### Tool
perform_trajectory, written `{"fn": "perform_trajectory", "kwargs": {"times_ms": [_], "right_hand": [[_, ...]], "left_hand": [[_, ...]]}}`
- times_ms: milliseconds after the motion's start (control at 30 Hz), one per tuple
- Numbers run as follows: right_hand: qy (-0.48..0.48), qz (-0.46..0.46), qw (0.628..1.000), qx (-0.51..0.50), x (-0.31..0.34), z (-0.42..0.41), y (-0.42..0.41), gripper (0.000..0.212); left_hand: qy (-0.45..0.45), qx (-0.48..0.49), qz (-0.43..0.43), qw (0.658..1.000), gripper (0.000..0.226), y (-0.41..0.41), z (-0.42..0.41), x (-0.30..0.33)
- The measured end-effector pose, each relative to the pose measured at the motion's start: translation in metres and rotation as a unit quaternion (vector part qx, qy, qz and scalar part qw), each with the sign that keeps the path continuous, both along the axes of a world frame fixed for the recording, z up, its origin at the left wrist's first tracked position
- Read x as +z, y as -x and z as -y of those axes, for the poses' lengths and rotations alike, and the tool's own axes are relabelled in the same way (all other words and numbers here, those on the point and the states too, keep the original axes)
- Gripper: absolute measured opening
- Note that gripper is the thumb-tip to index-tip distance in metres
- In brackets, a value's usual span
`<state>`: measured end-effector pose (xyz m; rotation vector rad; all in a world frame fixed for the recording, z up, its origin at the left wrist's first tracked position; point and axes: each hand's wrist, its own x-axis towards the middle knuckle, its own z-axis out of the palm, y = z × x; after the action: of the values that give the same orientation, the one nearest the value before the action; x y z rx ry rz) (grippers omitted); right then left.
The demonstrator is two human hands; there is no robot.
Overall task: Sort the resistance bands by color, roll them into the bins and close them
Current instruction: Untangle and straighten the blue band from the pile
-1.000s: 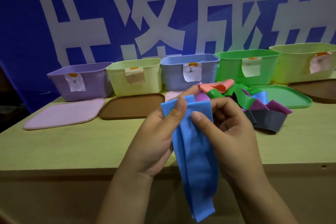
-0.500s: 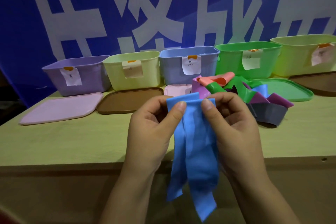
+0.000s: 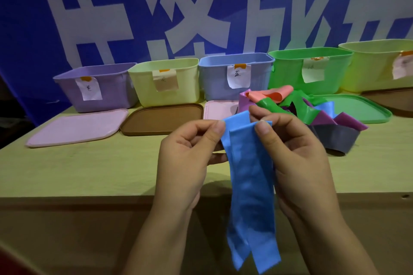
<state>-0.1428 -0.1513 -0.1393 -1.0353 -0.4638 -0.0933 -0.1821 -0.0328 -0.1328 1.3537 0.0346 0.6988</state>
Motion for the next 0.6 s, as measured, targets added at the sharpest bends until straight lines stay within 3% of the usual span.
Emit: {"fn": "perform_trajectory", "kwargs": {"times_ms": [167,367,600], "right_hand": [[0.005,-0.018,1.000,-0.020,-0.0002,-0.0033,-0.0001,0.014],[-0.025,-0.018,0.999,-0.032,-0.0024,-0.0069,0.0017,0.002],[-0.003,0.031,0.997,-0.071,-0.0022,-0.0050,0.0056,0.007]], "left_hand": [[-0.015,-0.026,0.002,1.000,0.014,0.0015,0.0045,-0.0012],[-0.018,-0.035,0.011,0.999,0.017,0.0041,0.0067,0.0010],[-0.056,-0.060,0.009,0.997,0.017,0.0077,-0.0002,0.0002]]}}
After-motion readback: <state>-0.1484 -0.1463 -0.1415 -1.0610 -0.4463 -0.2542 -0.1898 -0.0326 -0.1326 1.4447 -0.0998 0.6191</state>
